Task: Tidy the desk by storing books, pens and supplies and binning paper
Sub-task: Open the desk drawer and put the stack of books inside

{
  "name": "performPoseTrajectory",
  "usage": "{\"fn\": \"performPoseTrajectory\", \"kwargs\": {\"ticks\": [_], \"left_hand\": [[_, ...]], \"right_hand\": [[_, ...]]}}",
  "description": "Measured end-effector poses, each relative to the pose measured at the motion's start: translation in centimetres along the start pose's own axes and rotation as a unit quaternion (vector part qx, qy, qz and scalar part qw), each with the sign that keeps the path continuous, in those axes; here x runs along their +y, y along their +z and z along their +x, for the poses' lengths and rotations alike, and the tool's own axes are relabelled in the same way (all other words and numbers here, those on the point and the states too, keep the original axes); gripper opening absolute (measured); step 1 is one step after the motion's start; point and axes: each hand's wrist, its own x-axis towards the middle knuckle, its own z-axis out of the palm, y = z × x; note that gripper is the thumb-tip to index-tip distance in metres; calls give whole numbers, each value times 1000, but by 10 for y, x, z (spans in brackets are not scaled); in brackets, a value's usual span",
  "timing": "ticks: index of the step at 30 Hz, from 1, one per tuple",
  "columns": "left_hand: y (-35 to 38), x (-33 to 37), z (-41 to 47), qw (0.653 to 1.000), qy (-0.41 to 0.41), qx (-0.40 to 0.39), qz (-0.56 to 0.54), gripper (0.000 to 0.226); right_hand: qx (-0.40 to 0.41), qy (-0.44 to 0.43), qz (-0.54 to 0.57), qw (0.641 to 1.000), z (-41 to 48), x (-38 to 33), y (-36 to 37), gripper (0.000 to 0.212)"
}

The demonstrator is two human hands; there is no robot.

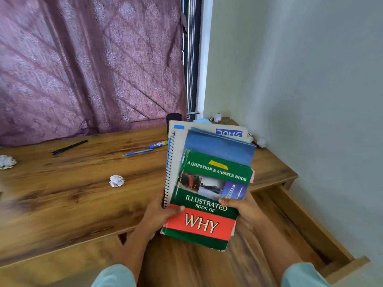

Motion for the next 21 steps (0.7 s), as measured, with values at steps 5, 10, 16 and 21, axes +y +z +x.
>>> {"fn": "performPoseTrajectory", "kwargs": {"ticks": [5, 10, 16, 21], "left_hand": [[34, -6, -7, 993, 88, 69, -28, 78], [73, -24, -28, 993, 94, 69, -25, 90], [94, -31, -34, 992, 74, 102, -5, 90], [106, -41, -43, 990, 55, 127, 33, 86]], "right_hand": [[-9, -20, -94, 995, -23, 16, -34, 53], [-13, 4, -133, 991, -34, 24, -73, 68], [-47, -8, -118, 992, -38, 16, -87, 71], [-28, -23, -156, 987, -54, 32, -87, 66]]}}
